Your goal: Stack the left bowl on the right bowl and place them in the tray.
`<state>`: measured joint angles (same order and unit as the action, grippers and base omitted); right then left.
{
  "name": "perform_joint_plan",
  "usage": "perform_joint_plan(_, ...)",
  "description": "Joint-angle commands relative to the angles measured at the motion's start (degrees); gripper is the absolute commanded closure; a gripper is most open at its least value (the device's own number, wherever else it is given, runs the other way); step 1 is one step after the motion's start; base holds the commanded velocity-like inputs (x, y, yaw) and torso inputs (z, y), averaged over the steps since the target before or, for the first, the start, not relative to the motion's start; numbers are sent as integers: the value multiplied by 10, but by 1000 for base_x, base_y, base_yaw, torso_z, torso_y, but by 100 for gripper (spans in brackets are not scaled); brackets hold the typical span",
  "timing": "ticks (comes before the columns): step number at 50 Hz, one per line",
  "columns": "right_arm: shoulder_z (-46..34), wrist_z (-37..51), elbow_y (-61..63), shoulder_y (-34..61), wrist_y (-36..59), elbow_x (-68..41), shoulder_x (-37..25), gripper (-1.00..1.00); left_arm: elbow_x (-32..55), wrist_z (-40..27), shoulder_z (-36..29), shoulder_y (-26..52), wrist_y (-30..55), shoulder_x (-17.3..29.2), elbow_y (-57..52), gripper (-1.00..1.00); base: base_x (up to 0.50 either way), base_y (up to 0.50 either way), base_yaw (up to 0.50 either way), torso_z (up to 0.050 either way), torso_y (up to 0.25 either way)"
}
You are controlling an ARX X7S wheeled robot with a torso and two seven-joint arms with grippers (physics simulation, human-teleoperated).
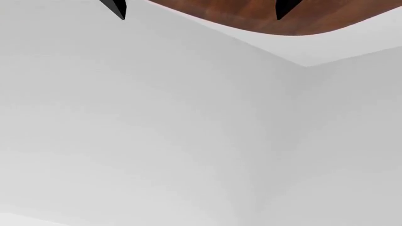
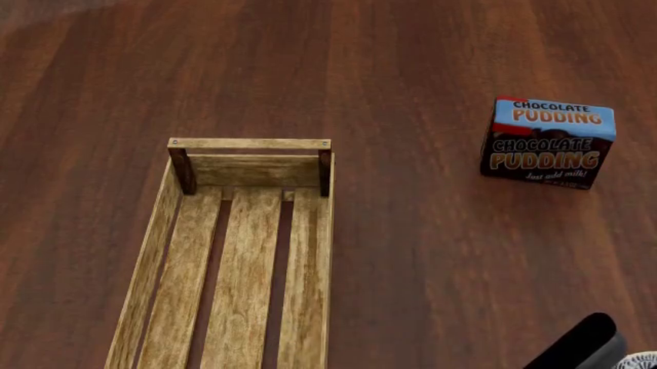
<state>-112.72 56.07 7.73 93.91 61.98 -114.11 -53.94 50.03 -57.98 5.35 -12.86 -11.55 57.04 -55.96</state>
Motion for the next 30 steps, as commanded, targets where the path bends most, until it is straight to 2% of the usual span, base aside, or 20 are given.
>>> perform_joint_plan(1,0,-12,-14,-10,-5,11,14,-100,-1,-2,-1,0,-2,2,0,-100,0,0,0,0,0)
perform_joint_plan(13,0,-48,-62,-35,-16,36,58,-100,-3,-4,2,-5,-5,3,0,-100,0,0,0,0,0)
perform_joint_plan(30,-9,-60,-77,-73,-39,48,47,-100,-4,-6,2,-10,-10,5,0,-100,0,0,0,0,0)
